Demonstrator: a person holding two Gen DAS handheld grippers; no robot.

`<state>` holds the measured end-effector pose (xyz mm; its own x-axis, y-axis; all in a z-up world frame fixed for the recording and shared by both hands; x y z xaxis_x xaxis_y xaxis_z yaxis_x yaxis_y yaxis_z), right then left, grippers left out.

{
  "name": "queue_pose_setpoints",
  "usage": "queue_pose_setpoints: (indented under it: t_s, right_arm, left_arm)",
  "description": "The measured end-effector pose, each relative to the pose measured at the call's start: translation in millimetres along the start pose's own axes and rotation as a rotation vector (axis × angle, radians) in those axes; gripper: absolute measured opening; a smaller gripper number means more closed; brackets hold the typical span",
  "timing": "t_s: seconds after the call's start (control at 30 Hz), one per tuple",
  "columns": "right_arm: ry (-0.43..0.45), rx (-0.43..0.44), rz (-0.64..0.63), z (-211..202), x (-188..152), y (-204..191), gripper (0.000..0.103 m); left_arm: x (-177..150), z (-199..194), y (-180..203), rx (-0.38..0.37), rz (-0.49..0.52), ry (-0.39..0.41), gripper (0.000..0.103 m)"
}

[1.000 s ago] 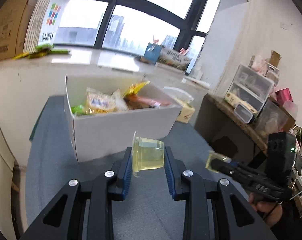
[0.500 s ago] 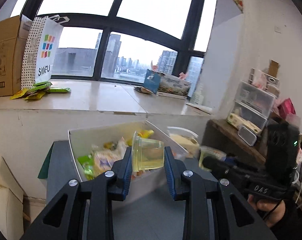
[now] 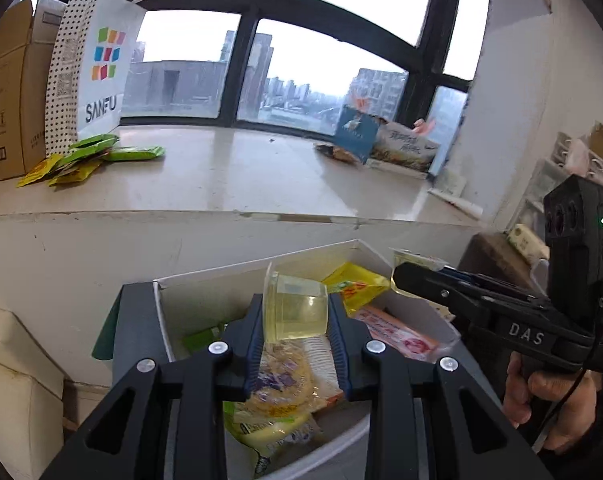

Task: Organize snacks

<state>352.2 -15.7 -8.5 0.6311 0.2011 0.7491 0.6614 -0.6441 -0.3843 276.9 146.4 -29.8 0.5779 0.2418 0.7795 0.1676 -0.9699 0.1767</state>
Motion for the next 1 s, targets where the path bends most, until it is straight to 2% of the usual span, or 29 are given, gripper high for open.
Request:
queue_pose_setpoints:
  t_s: [0.03,0.07,0.1,0.13,0.17,0.23,0.33,0.5,0.67,0.77,0.9,1.0]
  right_arm:
    - [-0.007,-0.006,0.002,3.6,0.7,1.1,0.044]
    - [-0.014,-0.016,0.007,6.5,0.6,2.8,0.058]
    - [-0.024,-0.023,0.011,8.6,0.6,4.7,0.095]
    - [-0.02,-0.042,0.013,7.5,0.0,6.7,0.103]
    - [0.017,-0.07,0.006,1.6,-1.0,8.7,0.103]
    - [0.026,-0.094,0.001,-4.2,-2.6,12.2,0.103]
    - [0.015,-0.104,0.011,-8.8,-3.2,16.5,0.103]
    - [0.062,-0.108,-0.023,-28.7,-5.1,7.9,0.103]
    - [0.122,-0.163,-0.137,-60.3,-11.4,-16.2,0.103]
    - [0.178,-0.211,-0.189,-88.2,-21.0,-32.6,0.103]
    - [0.188,-0.188,-0.177,-119.5,-35.8,-44.2,0.103]
    - [0.172,-0.131,-0.13,-140.6,-48.4,-44.4,0.103]
  left_arm:
    - [-1.1,3.4,0.4,0.017,0.009,-0.013,0.049]
    - [-2.1,6.9,-0.2,0.033,0.013,-0.032,0.064]
    - [-3.2,9.9,-2.0,0.052,0.005,-0.049,0.097]
    - [-5.4,9.3,-5.7,0.058,-0.011,-0.038,0.103]
    - [-7.2,7.4,-6.8,0.056,-0.012,-0.026,0.103]
    - [-11.0,8.2,-8.4,0.072,-0.011,-0.047,0.103]
    - [-15.7,6.8,-7.5,0.05,-0.016,-0.056,0.103]
    - [-19.0,-8.3,0.5,0.068,0.006,-0.029,0.103]
    - [-23.5,-54.3,22.3,0.126,0.1,0.099,0.103]
    - [-31.5,-83.3,35.1,0.121,0.14,0.164,0.103]
    - [-44.1,-113.0,48.8,0.112,0.144,0.178,0.103]
    - [-54.7,-136.3,55.6,0.118,0.133,0.194,0.103]
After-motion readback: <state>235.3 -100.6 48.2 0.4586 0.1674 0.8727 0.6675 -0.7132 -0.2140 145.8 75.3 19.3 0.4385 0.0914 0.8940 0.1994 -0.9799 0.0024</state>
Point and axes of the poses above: each gripper's, at about its wrist camera, not at the fingertips, and z roughly the way its jaws point, y to its right, x to its top, the point moved 2 cm from there along z, roughly the way its jaws point, and after that the axes turned 7 degrees about x, right-handed, at the moved point
